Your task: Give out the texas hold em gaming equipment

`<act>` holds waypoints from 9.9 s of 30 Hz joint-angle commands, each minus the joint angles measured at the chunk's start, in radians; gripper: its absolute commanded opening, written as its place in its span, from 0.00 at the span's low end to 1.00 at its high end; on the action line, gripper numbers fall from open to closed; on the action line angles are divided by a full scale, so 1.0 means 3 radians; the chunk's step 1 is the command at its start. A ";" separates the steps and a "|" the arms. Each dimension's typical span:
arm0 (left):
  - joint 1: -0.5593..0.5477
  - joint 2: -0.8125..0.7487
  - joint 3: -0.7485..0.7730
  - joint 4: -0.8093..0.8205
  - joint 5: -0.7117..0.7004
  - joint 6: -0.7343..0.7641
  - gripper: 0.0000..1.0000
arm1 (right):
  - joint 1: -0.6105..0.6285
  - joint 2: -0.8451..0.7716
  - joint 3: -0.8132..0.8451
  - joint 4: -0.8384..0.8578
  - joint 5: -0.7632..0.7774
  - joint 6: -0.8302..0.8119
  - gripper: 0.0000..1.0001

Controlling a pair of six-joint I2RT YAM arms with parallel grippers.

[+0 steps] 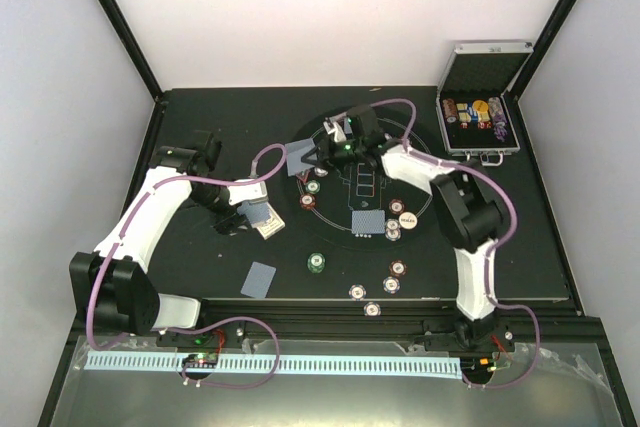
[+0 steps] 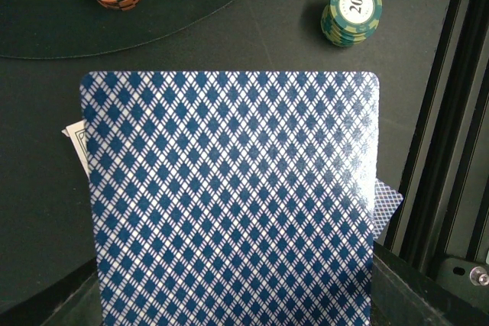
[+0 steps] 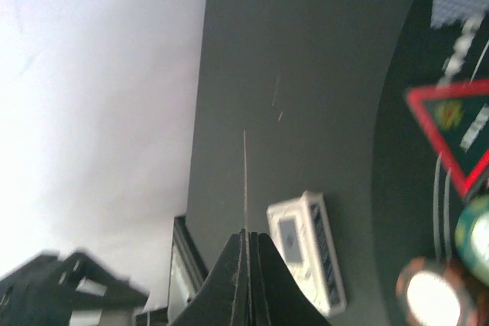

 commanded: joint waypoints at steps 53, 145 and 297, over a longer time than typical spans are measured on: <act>0.0023 -0.0158 0.0018 -0.0051 0.0111 -0.0112 0.02 | 0.1184 -0.0701 -0.1139 0.1483 0.0119 0.0735 0.77; 0.0025 -0.0166 0.0023 -0.0019 0.0056 -0.0086 0.02 | -0.0229 -0.0736 -0.0604 0.0096 -0.0369 -0.0130 0.01; 0.0008 -0.0187 0.0049 -0.0111 0.0277 -0.0041 0.02 | 0.0910 -0.1167 -0.1520 0.1352 0.0032 0.0307 0.34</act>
